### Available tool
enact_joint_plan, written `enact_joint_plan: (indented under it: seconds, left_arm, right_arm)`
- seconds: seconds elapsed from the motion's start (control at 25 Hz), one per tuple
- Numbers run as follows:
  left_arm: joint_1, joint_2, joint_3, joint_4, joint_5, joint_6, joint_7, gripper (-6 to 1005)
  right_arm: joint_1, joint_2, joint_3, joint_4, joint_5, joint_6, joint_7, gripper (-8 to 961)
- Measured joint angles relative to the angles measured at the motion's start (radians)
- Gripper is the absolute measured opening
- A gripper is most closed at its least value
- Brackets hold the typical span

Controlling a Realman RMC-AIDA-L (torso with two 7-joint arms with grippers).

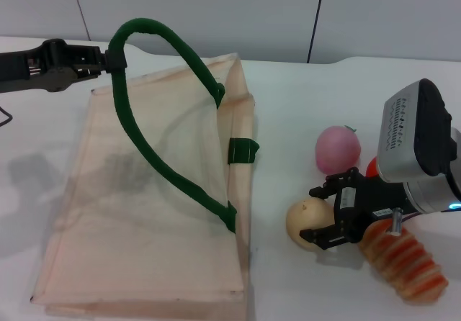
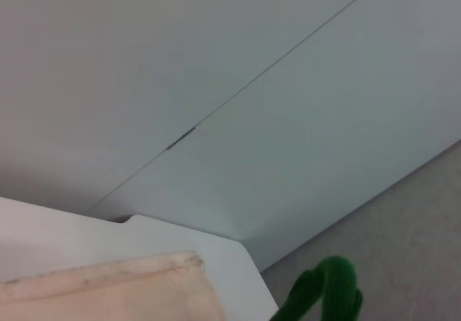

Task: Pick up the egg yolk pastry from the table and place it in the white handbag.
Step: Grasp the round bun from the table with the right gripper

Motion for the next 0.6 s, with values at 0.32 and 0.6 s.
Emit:
enact_joint_plan:
  seconds: [0.32,0.6]
  left_arm:
    - [-0.001,0.000,0.000,-0.001,0.000,0.001,-0.004,190]
    - [-0.001,0.000,0.000,-0.002,0.000,0.002,-0.005,196]
  right_arm:
    - [0.000,-0.001,-0.002,-0.007,-0.013,0.000,0.014,756]
    - [0.000,-0.001,-0.002,-0.012,-0.025,0.010,0.025,728]
